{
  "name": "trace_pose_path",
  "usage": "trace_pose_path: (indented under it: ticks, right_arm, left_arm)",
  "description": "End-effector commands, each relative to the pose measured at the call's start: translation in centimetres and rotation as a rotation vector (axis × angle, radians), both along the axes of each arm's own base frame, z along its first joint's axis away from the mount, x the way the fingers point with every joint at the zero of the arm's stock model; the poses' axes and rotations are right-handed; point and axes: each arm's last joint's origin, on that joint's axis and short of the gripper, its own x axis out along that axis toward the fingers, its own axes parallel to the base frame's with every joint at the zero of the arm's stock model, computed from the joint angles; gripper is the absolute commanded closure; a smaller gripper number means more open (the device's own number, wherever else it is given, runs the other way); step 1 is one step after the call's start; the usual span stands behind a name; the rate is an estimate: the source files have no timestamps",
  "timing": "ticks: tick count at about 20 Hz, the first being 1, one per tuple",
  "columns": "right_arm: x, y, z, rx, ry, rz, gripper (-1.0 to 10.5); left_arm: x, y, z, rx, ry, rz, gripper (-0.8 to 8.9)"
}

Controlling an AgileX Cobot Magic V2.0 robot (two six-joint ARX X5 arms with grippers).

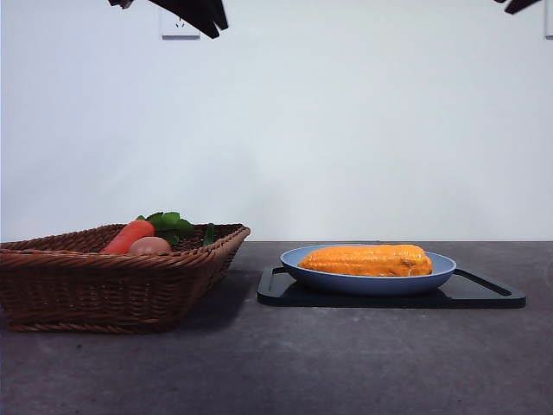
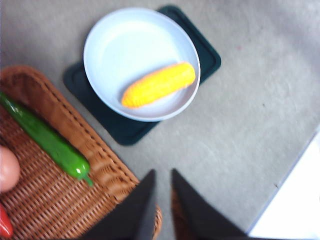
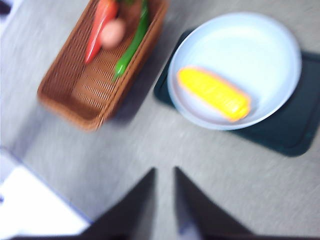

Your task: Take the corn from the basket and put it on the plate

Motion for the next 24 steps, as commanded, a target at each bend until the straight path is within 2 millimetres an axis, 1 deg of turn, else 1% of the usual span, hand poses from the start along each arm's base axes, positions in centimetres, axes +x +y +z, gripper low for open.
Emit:
trace_pose_path:
  ticks: [1, 10, 16, 18, 19, 21, 23, 24]
  right_arm:
    - [0.0, 0.6, 0.3, -0.023, -0.031, 0.069, 9.4]
    - [0.1, 0.7, 0.3, -0.021, -0.039, 0.070, 9.4]
    - [0.1, 0.6, 0.3, -0.021, -0.039, 0.064, 9.4]
    - [0.1, 0.6, 0.3, -0.021, -0.039, 0.063, 9.4]
    - [0.1, 0.5, 0.3, -0.021, -0.039, 0.062, 9.4]
    - [0.1, 0.5, 0.3, -0.021, -0.039, 0.059, 9.4]
    - [0.1, 0.5, 0.3, -0.021, -0.039, 0.059, 9.4]
    - [0.1, 0.5, 0.3, -0.021, -0.039, 0.059, 9.4]
  left_arm:
    - [-0.1, -0.2, 0.7, -0.014, -0.016, -0.006, 8.06]
    - [0.1, -0.3, 0.8, -0.027, -0.039, -0.005, 8.06]
    - [0.8, -0.8, 1.6, -0.084, -0.145, -0.007, 8.06]
    - [0.9, -0.4, 2.0, -0.081, -0.194, -0.024, 8.06]
    - [0.6, 0.1, 2.4, -0.074, -0.228, -0.039, 8.06]
    - [-0.6, 1.3, 4.3, -0.075, -0.353, -0.081, 8.06]
    - [-2.4, 3.2, 6.7, -0.082, -0.504, -0.093, 8.06]
    - [-3.5, 4.8, 7.9, -0.096, -0.570, -0.059, 8.06]
